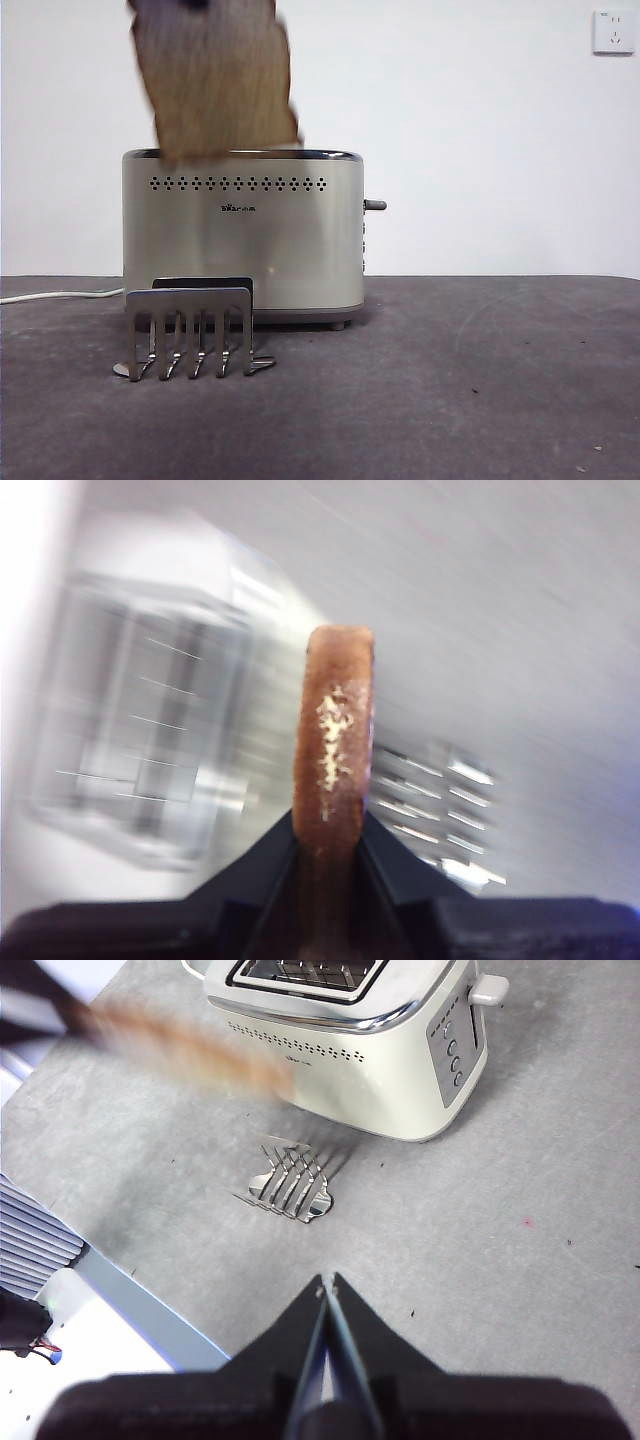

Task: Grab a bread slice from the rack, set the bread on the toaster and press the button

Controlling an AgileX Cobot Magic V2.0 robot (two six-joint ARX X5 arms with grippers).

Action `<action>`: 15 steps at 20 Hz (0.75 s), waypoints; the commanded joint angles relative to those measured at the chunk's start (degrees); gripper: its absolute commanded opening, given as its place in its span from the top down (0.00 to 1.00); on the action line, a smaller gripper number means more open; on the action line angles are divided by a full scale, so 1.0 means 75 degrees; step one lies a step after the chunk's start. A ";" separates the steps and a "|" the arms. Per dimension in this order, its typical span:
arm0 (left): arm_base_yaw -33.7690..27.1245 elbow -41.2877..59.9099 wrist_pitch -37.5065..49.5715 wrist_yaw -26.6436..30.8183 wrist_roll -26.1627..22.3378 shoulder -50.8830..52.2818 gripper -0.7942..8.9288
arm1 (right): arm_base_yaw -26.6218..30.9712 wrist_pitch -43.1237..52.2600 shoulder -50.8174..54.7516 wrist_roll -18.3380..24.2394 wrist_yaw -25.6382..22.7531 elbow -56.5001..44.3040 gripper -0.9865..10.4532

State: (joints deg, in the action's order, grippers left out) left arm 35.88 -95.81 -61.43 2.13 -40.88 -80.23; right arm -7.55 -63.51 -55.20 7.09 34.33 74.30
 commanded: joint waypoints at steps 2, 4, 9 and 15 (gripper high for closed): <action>-0.0009 -0.0761 0.0425 0.0437 -0.0688 0.0038 0.93 | -0.0020 -0.0006 0.0009 0.0058 0.0006 0.0017 0.92; -0.0131 -0.0860 0.0702 0.0513 -0.1177 0.0026 0.93 | -0.0020 -0.0006 0.0009 0.0055 0.0006 0.0017 0.92; -0.0437 -0.0860 0.0935 0.0513 -0.1760 -0.0475 0.93 | -0.0020 -0.0157 0.0009 0.0058 0.0006 0.0017 0.92; -0.0708 -0.0860 0.1040 0.0437 -0.1827 -0.1364 0.93 | -0.0020 -0.0239 0.0009 0.0064 0.0003 0.0017 0.92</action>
State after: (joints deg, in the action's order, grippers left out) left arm 30.76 -102.41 -54.35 5.54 -54.02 -90.17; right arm -7.55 -65.36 -55.20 7.11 34.35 74.30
